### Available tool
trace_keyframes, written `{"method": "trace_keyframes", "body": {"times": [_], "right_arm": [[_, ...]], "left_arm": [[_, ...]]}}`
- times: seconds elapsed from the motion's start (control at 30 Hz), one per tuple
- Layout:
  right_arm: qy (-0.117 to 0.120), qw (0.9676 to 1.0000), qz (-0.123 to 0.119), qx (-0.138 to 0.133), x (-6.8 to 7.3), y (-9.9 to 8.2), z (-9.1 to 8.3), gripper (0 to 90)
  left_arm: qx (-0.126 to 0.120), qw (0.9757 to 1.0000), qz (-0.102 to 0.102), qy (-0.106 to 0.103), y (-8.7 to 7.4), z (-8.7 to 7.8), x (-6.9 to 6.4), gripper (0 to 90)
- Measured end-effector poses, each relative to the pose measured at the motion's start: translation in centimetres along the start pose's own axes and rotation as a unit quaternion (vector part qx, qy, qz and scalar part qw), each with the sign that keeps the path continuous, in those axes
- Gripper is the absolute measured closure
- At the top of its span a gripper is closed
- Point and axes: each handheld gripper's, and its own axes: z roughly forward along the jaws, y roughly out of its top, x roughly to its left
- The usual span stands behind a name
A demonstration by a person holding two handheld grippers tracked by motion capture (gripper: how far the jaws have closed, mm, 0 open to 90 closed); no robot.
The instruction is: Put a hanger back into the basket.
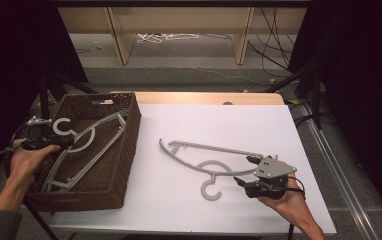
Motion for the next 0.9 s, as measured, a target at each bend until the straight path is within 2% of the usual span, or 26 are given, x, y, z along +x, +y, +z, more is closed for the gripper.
{"method": "trace_keyframes", "body": {"times": [0.03, 0.1, 0.13, 0.17, 0.2, 0.23, 0.27, 0.37, 0.4, 0.43, 0.5, 0.53, 0.57, 0.6, 0.63, 0.67, 0.7, 0.77, 0.8, 0.83, 0.87, 0.9], "right_arm": [[0.0, 1.0, 0.0, 0.0, 0.0, 0.0, 0.0, 27.2], [0.0, 1.0, 0.001, 0.001, 0.0, 0.0, 0.0, 27.1], [0.0, 1.0, 0.002, 0.002, 0.0, -0.1, 0.0, 27.0], [0.0, 1.0, 0.001, 0.002, 0.0, -0.1, 0.0, 26.9], [0.0, 1.0, 0.001, 0.002, 0.0, -0.1, 0.0, 26.8], [0.0, 1.0, 0.001, 0.002, 0.0, -0.1, 0.0, 26.8], [0.0, 1.0, 0.001, 0.002, 0.0, -0.1, 0.0, 26.8], [-0.001, 1.0, 0.001, 0.002, 0.0, -0.2, 0.1, 26.3], [-0.001, 1.0, 0.001, 0.002, 0.0, -0.2, 0.1, 26.3], [0.0, 1.0, 0.001, 0.003, -0.1, -0.2, 0.1, 26.0], [-0.001, 1.0, 0.003, 0.002, -0.1, -0.2, 0.2, 24.9], [-0.001, 1.0, 0.003, 0.002, -0.1, -0.2, 0.2, 24.9], [-0.001, 1.0, 0.004, 0.001, -0.1, -0.3, 0.2, 24.8], [-0.001, 1.0, 0.005, 0.002, 0.0, -0.3, 0.2, 24.7], [0.001, 1.0, 0.005, 0.004, 0.0, -0.2, 0.2, 24.2], [0.001, 1.0, 0.005, 0.004, 0.0, -0.2, 0.2, 24.2], [-0.001, 1.0, 0.007, 0.001, 0.0, -0.3, 0.3, 23.7], [0.001, 1.0, 0.009, 0.003, 0.0, -0.3, 0.2, 23.6], [0.001, 1.0, 0.009, 0.003, 0.0, -0.3, 0.2, 23.6], [-0.001, 1.0, 0.008, 0.002, 0.0, -0.3, 0.2, 22.5], [-0.001, 1.0, 0.009, 0.002, 0.0, -0.3, 0.2, 22.5], [-0.002, 0.9999, 0.01, -0.001, 0.0, -0.3, 0.3, 22.5]], "left_arm": [[0.0, 1.0, 0.0, 0.0, 0.0, 0.0, 0.0, 44.4], [-0.021, 0.9998, -0.005, 0.0, 0.2, -0.9, -0.4, 42.2], [-0.021, 0.9998, -0.005, 0.0, 0.2, -0.9, -0.4, 41.1], [-0.042, 0.999, -0.013, -0.006, 0.4, -1.6, -0.9, 40.4], [-0.042, 0.999, -0.013, -0.006, 0.4, -1.6, -0.9, 39.6], [-0.068, 0.9974, -0.021, -0.011, 0.6, -2.3, -1.7, 38.8], [-0.068, 0.9974, -0.021, -0.011, 0.6, -2.3, -1.7, 38.2], [-0.098, 0.9946, -0.021, -0.028, 0.8, -3.7, -3.3, 34.9], [-0.098, 0.9946, -0.021, -0.028, 0.8, -3.7, -3.3, 33.8], [-0.112, 0.9926, -0.021, -0.043, 0.8, -4.3, -4.2, 32.8], [-0.126, 0.9902, -0.019, -0.057, 0.8, -4.8, -5.3, 30.5], [-0.126, 0.9902, -0.019, -0.057, 0.8, -4.8, -5.3, 29.6], [-0.14, 0.987, -0.014, -0.078, 0.7, -5.1, -6.3, 28.4], [-0.14, 0.987, -0.014, -0.078, 0.7, -5.1, -6.3, 27.2], [-0.147, 0.9845, -0.007, -0.095, 0.7, -5.2, -7.5, 25.5], [-0.147, 0.9845, -0.007, -0.095, 0.7, -5.2, -7.5, 24.0], [-0.16, 0.9811, -0.004, -0.11, 0.7, -5.3, -8.8, 23.3], [-0.168, 0.9782, 0.0, -0.122, 0.6, -5.4, -9.8, 20.5], [-0.168, 0.9782, 0.0, -0.122, 0.6, -5.4, -9.8, 18.2], [-0.181, 0.9745, 0.003, -0.133, 0.6, -5.5, -10.8, 16.7], [-0.185, 0.9728, 0.007, -0.139, 0.6, -5.6, -11.4, 16.8], [-0.185, 0.9728, 0.007, -0.139, 0.6, -5.6, -11.4, 16.8]]}}
